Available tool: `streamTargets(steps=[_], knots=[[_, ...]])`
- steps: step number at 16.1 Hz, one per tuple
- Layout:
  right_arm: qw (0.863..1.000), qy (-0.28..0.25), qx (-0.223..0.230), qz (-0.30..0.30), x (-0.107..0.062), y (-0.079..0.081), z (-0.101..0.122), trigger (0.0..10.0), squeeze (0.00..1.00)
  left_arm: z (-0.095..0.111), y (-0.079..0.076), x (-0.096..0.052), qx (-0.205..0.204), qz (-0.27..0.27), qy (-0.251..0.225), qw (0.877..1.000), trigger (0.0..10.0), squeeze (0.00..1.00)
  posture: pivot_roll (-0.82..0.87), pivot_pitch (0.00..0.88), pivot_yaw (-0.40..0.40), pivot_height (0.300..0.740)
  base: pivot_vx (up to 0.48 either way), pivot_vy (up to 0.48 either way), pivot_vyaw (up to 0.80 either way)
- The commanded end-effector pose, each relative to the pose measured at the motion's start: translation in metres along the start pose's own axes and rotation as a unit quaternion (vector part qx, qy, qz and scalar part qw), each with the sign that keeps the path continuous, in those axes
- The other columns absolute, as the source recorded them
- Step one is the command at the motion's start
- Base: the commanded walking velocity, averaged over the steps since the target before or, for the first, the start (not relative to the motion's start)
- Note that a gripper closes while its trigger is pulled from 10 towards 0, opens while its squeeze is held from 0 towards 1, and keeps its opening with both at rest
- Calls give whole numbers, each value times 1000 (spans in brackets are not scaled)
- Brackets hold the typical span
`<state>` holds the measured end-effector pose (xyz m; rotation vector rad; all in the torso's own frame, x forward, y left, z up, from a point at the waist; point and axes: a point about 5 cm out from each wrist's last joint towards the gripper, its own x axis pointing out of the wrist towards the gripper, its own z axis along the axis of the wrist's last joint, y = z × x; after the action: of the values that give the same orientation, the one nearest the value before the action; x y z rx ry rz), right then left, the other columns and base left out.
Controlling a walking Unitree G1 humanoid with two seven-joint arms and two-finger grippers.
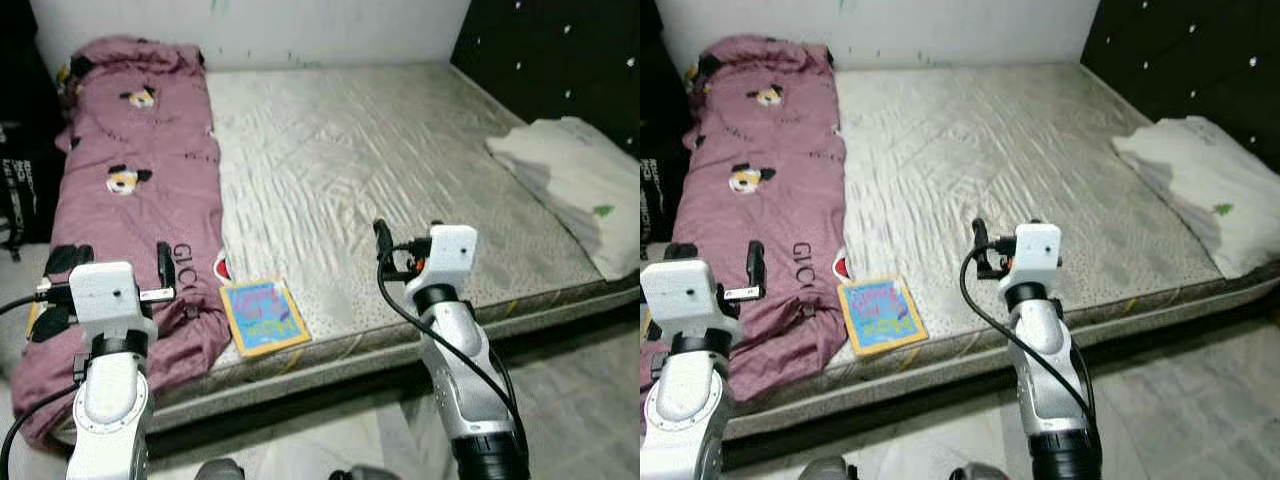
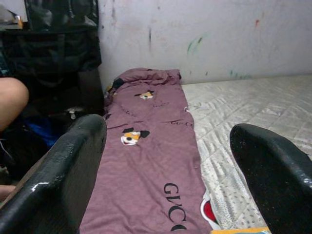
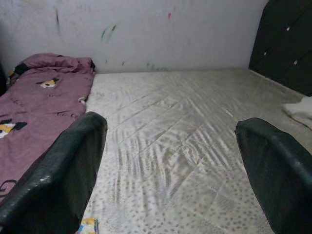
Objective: Clean up the room
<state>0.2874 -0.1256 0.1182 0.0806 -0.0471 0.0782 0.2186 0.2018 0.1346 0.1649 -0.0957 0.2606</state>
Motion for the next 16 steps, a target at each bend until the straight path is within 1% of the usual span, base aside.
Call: streamTargets(steps=[1, 2, 3, 5, 7, 10, 11, 13, 16], knots=[[1000, 14, 4, -25, -2, -8, -3, 10000, 0, -1, -2, 1, 3, -8, 6, 1000, 10000, 0, 118, 0, -55, 740, 0, 0, 0], [999, 31, 22, -22, -1, -8, -8, 10000, 0, -2, -3, 2, 3, -13, 8, 1000, 10000, 0, 118, 0, -56, 740, 0, 0, 0], [999, 30, 18, -18, -1, -7, -7, 10000, 0, 0, -6, 1, 8, -24, 0, 1000, 10000, 0, 119, 0, -58, 740, 0, 0, 0], [999, 35, 13, -11, -1, -5, -9, 10000, 0, 0, -7, 2, -5, -25, 4, 1000, 10000, 0, 119, 0, -60, 740, 0, 0, 0], [999, 38, 16, -11, 0, -5, -10, 10000, 0, 0, -9, 3, -10, -33, 5, 999, 10000, 0, 116, 0, -62, 740, 0, 0, -800], [999, 45, 14, -9, 1, -6, -10, 10000, 0, 2, -20, 6, -12, -61, 10, 998, 10000, 0, 112, 0, -69, 740, 0, 0, -800], [999, 46, 14, -9, 1, -6, -10, 10000, 0, 3, -21, 6, -20, -66, 7, 998, 10000, 0, 112, 0, -69, 740, 0, 0, -800], [999, 47, 15, -10, 2, -6, -10, 10000, 0, 4, -19, 6, -28, -60, 6, 998, 10000, 0, 112, 0, -67, 740, 0, 0, -800], [999, 47, 15, -8, 2, -5, -10, 10000, 0, 6, -20, 6, -33, -62, 5, 998, 10000, 0, 110, 0, -71, 740, 0, 0, 0]])
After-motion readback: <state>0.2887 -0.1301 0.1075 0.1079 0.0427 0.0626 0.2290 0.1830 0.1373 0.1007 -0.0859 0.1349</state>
